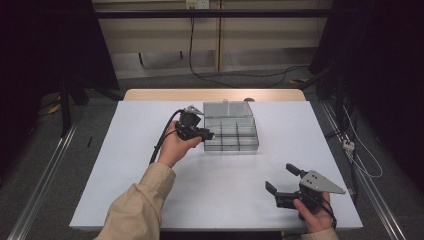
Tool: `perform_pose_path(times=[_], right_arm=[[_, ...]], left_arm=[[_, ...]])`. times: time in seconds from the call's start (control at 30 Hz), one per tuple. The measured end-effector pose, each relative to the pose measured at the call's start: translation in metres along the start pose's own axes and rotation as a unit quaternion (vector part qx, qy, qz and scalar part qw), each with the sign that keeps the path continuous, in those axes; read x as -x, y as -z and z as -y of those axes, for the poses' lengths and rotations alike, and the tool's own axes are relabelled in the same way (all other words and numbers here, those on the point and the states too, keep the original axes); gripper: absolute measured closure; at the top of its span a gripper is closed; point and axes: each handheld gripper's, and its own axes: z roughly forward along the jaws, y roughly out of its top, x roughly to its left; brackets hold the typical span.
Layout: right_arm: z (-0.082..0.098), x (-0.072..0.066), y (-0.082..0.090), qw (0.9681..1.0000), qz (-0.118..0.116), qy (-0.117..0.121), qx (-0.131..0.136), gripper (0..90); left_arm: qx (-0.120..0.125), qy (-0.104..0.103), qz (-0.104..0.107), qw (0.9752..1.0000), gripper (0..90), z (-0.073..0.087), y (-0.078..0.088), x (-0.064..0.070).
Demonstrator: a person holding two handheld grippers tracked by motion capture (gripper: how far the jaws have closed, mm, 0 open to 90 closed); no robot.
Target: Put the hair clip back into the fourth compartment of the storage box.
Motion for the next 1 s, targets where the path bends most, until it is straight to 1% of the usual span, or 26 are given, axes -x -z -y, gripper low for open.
perform_pose_path(times=[0.3, 0.37, 0.43, 0.5, 0.53, 0.57, 0.6, 0.63, 0.87, 1.0], right_arm=[[0.000, 0.000, 0.000, 1.0000, 0.000, -0.001, 0.000, 4.2], [0.000, 0.000, 0.000, 1.0000, 0.000, -0.001, 0.000, 4.2], [0.000, 0.000, 0.000, 1.0000, 0.000, -0.001, 0.001, 4.2], [0.000, 0.000, 0.000, 1.0000, 0.000, -0.001, 0.001, 4.2], [0.000, 0.001, 0.000, 1.0000, 0.000, -0.001, 0.000, 4.2], [0.000, 0.001, 0.000, 1.0000, 0.000, -0.001, 0.000, 4.2], [0.000, 0.001, 0.000, 1.0000, 0.000, -0.001, 0.000, 4.2], [0.000, 0.001, 0.000, 1.0000, 0.000, -0.001, 0.000, 4.2], [0.000, 0.001, 0.000, 1.0000, 0.000, -0.002, 0.001, 4.2], [0.001, 0.001, 0.000, 1.0000, -0.003, -0.002, -0.001, 4.2]], left_arm=[[-0.003, 0.001, 0.000, 1.0000, 72.9, -0.001, -0.005, -0.002], [-0.003, -0.002, -0.005, 1.0000, 72.9, -0.001, -0.007, -0.002], [-0.004, -0.001, -0.002, 1.0000, 72.9, -0.001, -0.008, -0.003], [-0.006, -0.005, -0.005, 1.0000, 72.9, 0.000, -0.010, -0.003], [-0.008, -0.004, -0.013, 0.9999, 72.9, 0.000, -0.011, -0.003], [-0.008, -0.005, -0.006, 0.9999, 72.9, 0.000, -0.011, -0.003], [-0.008, -0.005, -0.014, 0.9999, 72.9, 0.000, -0.012, -0.003], [-0.007, -0.004, -0.007, 0.9999, 72.9, 0.000, -0.013, -0.004], [-0.004, 0.000, -0.014, 0.9999, 72.9, 0.001, -0.017, -0.005], [-0.008, -0.004, -0.015, 0.9998, 72.9, 0.002, -0.018, -0.006]])
